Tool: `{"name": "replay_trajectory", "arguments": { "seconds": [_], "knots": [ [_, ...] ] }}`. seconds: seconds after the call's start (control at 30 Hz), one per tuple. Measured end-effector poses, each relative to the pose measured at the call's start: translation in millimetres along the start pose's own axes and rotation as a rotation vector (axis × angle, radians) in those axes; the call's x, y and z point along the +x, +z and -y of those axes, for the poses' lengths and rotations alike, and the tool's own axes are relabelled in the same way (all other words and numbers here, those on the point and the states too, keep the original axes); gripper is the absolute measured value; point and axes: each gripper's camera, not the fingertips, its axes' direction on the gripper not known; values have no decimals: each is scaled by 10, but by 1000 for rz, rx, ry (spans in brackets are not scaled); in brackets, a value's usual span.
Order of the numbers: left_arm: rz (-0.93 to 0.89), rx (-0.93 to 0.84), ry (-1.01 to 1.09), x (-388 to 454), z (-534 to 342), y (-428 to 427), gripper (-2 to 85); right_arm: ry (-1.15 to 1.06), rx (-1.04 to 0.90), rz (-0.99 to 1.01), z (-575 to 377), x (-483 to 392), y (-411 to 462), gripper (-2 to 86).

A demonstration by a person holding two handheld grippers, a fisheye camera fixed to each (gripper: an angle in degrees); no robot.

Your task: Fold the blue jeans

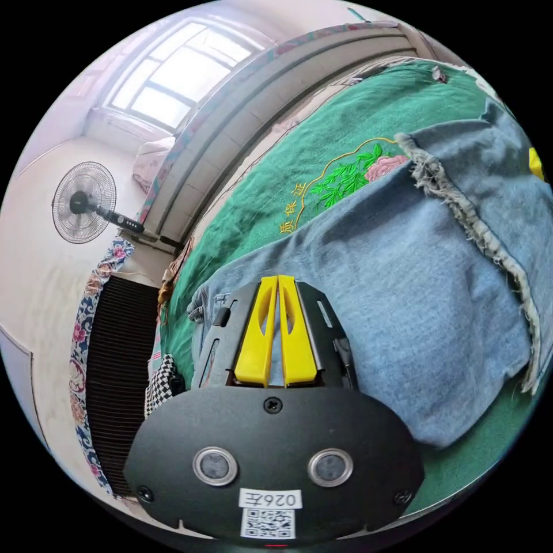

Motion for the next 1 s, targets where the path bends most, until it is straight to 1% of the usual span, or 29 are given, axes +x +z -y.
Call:
{"name": "replay_trajectory", "arguments": {
  "seconds": [0.07,0.1,0.13,0.17,0.2,0.23,0.3,0.33,0.37,0.4,0.43,0.47,0.5,0.53,0.57,0.6,0.63,0.67,0.7,0.73,0.77,0.8,0.83,0.87,0.9,0.93,1.0],
  "knots": [
    [-97,112,-18,-21,-335,-348,-7,-90,50,75,399,-226,-56,-9],
    [-128,136,-13,-21,-414,-397,-7,-109,47,79,530,-281,-48,-9],
    [-211,156,10,-11,-560,-412,-8,-153,40,86,810,-402,-11,-9],
    [-292,116,61,26,-657,-290,-8,-209,34,102,1098,-533,73,-9],
    [-312,76,93,51,-679,-196,-8,-236,24,111,1244,-592,143,-9],
    [-318,63,145,33,-688,-147,-8,-276,-25,126,1538,-674,351,-9],
    [-349,47,213,-123,-697,-158,-8,-320,-232,-31,1935,-661,880,-10],
    [-416,42,199,-329,-743,-146,-8,-329,-333,-9,2140,-537,1032,-10],
    [-494,21,155,-582,-803,-116,-7,-168,-304,59,2323,-308,887,-9],
    [-533,19,124,-722,-841,-101,-7,-125,-279,52,2371,-241,798,-9],
    [-591,37,23,-1027,-936,-59,-7,-103,-249,40,2415,-217,613,-9],
    [-626,54,-112,-1337,-1056,31,-7,-102,-200,66,2408,-285,429,-9],
    [-643,52,-173,-1478,-1120,96,-7,-111,-174,108,2397,-343,355,-9],
    [-679,33,-266,-1718,-1255,263,-7,-155,-134,233,2379,-515,251,-9],
    [-709,6,-313,-1879,-1393,463,-7,-200,-112,349,2367,-731,219,-9],
    [-760,16,-312,-1934,-1462,565,-7,-222,-104,393,2362,-851,225,-9],
    [-890,67,-351,-2082,-1609,754,-8,-269,-105,453,2350,-1108,286,-9],
    [-1064,81,-415,-2285,-1722,959,-8,-318,-160,470,2321,-1371,445,-9],
    [-1124,89,-439,-2374,-1780,1048,-8,-340,-220,466,2289,-1498,569,-9],
    [-1205,120,-512,-2531,-1921,1183,-8,-396,-409,444,2159,-1732,887,-9],
    [-1232,166,-577,-2664,-2048,1219,-9,-421,-541,370,1940,-1866,1124,-9],
    [-1200,173,-605,-2727,-2096,1196,-9,-395,-421,386,1900,-1822,995,-9],
    [-1078,169,-649,-2847,-2165,1086,-9,-347,-437,404,1848,-1744,913,-9],
    [-996,216,-658,-2950,-2196,919,-10,-323,-472,434,1863,-1695,861,-9],
    [-981,256,-653,-2989,-2200,832,-10,-302,-487,435,1873,-1677,834,-9],
    [-990,334,-623,-3033,-2187,675,-10,-283,-492,426,1883,-1694,767,-9],
    [-990,371,-585,-3014,-2147,536,-10,-286,-444,376,1890,-1827,627,-9]
  ]
}}
